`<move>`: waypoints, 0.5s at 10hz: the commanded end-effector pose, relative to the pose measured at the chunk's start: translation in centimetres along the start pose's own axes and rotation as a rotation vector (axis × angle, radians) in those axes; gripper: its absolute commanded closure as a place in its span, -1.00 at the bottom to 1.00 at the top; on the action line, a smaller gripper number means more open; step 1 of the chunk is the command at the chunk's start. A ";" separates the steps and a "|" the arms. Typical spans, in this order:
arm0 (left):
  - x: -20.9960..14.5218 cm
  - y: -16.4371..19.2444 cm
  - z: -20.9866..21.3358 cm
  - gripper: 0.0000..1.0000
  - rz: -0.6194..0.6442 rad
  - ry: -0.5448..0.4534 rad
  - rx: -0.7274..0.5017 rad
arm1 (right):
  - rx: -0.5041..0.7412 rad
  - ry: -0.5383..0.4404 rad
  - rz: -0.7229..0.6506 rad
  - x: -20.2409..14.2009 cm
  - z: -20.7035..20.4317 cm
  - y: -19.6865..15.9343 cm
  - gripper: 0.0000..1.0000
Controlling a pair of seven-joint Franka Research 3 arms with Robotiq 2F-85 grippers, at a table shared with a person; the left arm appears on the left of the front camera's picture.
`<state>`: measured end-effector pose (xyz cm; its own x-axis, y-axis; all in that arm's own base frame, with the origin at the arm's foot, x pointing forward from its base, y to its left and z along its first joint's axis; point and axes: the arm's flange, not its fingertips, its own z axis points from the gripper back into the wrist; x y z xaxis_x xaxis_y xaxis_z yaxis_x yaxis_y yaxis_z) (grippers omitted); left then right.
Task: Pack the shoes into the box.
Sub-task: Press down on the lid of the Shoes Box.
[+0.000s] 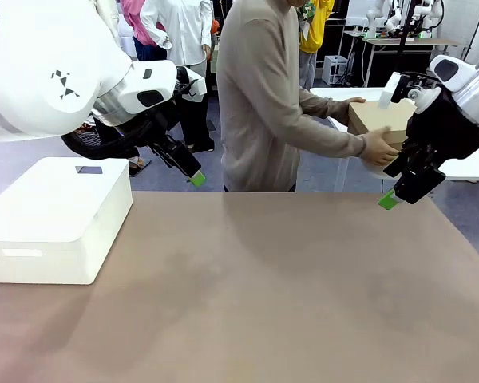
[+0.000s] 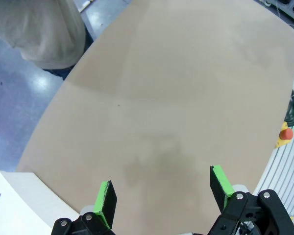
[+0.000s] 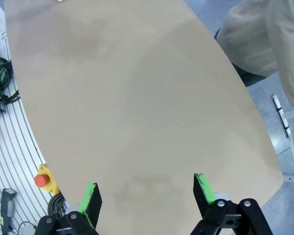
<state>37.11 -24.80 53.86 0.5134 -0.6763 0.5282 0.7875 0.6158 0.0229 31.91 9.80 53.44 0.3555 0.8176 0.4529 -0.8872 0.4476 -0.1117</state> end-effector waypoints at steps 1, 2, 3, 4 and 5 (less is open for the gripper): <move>-0.4 -0.1 0.3 -1.00 -0.001 0.007 0.007 | -0.005 0.007 -0.002 0.1 0.2 -0.1 -1.00; -0.4 -0.1 0.3 -1.00 -0.001 0.007 0.007 | -0.005 0.007 -0.002 0.1 0.2 -0.1 -1.00; -0.4 -0.1 0.3 -1.00 -0.001 0.007 0.007 | -0.005 0.007 -0.002 0.1 0.2 -0.1 -1.00; -0.4 -0.1 0.3 -1.00 -0.001 0.007 0.007 | -0.005 0.007 -0.002 0.1 0.2 -0.1 -1.00; -0.4 -0.1 0.3 -1.00 -0.001 0.007 0.007 | -0.005 0.007 -0.002 0.1 0.2 -0.1 -1.00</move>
<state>37.10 -24.80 53.86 0.5134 -0.6763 0.5282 0.7876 0.6158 0.0229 31.92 9.79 53.44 0.3554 0.8178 0.4527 -0.8872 0.4475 -0.1119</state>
